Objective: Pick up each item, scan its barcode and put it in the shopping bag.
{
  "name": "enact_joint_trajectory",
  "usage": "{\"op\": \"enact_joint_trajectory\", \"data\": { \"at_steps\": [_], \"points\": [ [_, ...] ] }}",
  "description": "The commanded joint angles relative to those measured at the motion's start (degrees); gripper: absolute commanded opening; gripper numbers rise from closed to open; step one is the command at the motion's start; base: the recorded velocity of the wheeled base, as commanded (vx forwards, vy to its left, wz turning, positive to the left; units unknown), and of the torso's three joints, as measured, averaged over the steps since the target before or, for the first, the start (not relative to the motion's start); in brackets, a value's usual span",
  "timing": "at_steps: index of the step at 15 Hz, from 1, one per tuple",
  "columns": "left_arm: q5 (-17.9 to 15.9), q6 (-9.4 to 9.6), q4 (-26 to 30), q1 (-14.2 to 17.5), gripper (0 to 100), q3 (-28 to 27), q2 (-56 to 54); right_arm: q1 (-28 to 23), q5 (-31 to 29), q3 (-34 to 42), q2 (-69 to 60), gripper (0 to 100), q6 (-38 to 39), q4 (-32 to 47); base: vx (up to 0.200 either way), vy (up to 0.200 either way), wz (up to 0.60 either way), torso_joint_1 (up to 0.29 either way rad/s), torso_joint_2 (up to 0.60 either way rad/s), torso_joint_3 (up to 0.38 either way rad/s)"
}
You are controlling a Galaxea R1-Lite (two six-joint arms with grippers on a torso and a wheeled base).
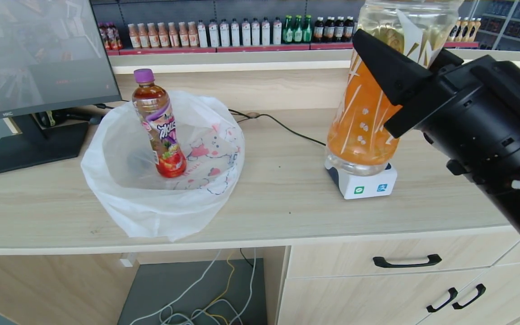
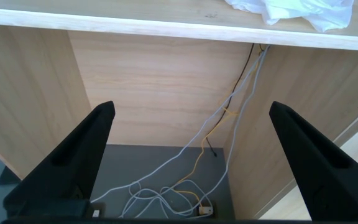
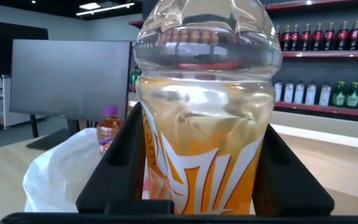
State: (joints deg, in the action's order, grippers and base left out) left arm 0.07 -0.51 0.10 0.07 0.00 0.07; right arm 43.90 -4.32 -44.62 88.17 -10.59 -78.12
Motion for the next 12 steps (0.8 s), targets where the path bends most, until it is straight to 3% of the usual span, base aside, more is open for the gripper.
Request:
{"op": "enact_joint_trajectory", "data": {
  "at_steps": [1,7,11,12],
  "points": [
    [0.01,-0.02,-0.01,0.01,100,0.0,0.01,-0.13,-0.52,1.81,3.32,0,0.66,-0.72,0.0,0.0,0.0,0.0,0.0,0.0],
    [0.01,0.07,-0.01,0.01,100,0.0,0.01,-1.36,-1.22,9.64,2.09,0,3.39,-2.74,0.0,0.0,0.0,0.0,0.0,0.0],
    [0.01,-0.19,-0.01,0.01,100,0.0,0.01,-6.63,-1.31,11.66,1.21,0,5.23,-3.18,0.0,0.0,0.0,0.0,0.0,0.0],
    [0.01,-0.19,-0.01,0.01,100,0.0,0.01,-8.48,-1.31,11.83,1.56,0,5.06,-3.18,0.0,0.2,0.0,-0.002,0.0,-0.002]
  ]
}}
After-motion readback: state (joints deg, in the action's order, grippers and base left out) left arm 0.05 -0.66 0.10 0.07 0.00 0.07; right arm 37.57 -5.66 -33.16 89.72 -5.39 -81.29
